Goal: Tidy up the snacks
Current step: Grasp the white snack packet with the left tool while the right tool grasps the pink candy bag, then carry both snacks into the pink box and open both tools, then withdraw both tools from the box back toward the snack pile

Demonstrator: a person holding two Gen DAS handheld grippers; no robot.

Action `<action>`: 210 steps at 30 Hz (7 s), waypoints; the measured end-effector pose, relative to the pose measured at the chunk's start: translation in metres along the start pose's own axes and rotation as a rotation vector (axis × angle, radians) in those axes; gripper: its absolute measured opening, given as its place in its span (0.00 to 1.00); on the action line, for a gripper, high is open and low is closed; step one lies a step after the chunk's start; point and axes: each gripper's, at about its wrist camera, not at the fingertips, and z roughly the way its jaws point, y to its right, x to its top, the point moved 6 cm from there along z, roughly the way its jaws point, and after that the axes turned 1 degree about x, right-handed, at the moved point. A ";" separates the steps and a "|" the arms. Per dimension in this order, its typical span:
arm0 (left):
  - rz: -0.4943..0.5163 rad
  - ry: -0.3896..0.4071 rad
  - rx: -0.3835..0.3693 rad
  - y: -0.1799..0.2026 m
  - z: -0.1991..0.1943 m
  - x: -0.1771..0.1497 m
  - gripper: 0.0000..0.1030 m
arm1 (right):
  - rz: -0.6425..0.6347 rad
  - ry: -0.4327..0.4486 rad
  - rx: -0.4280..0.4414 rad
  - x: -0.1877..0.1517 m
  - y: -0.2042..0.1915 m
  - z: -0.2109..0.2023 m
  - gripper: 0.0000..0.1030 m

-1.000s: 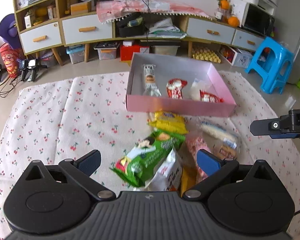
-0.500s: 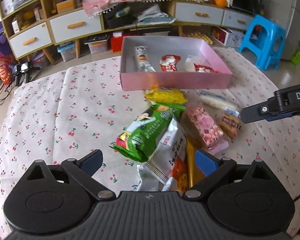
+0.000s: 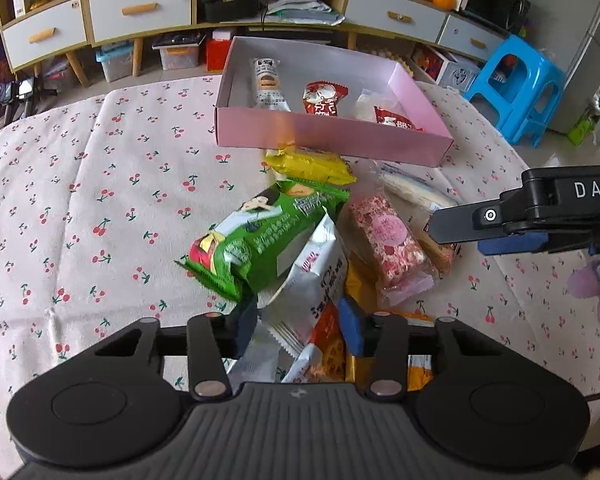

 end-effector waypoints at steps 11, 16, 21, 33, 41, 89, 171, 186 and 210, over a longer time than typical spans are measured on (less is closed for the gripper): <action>-0.058 0.006 -0.016 -0.005 0.009 0.009 0.36 | 0.028 -0.020 0.024 0.003 -0.010 0.025 0.50; -0.059 0.015 -0.035 -0.003 0.013 0.012 0.35 | 0.006 -0.022 -0.008 0.001 -0.012 0.038 0.45; -0.072 0.022 -0.043 -0.002 0.016 0.014 0.35 | -0.024 -0.008 -0.048 0.001 -0.010 0.046 0.41; -0.094 0.032 -0.041 -0.005 0.011 0.014 0.17 | -0.069 0.026 -0.121 -0.003 -0.013 0.043 0.31; -0.144 0.016 -0.083 -0.013 0.000 0.012 0.07 | -0.048 0.023 -0.119 -0.004 -0.007 0.028 0.31; -0.225 0.263 -0.162 -0.010 -0.042 0.093 0.03 | 0.251 0.202 0.058 0.067 0.037 -0.040 0.30; -0.076 0.115 0.146 -0.004 -0.013 0.096 0.97 | 0.084 0.193 -0.010 0.066 0.009 -0.052 0.79; -0.012 0.093 0.178 -0.013 -0.030 0.031 0.99 | -0.026 0.101 -0.050 0.002 -0.003 -0.045 0.87; 0.055 0.063 0.166 -0.028 -0.028 -0.042 0.99 | -0.180 -0.065 -0.176 -0.062 -0.019 0.017 0.87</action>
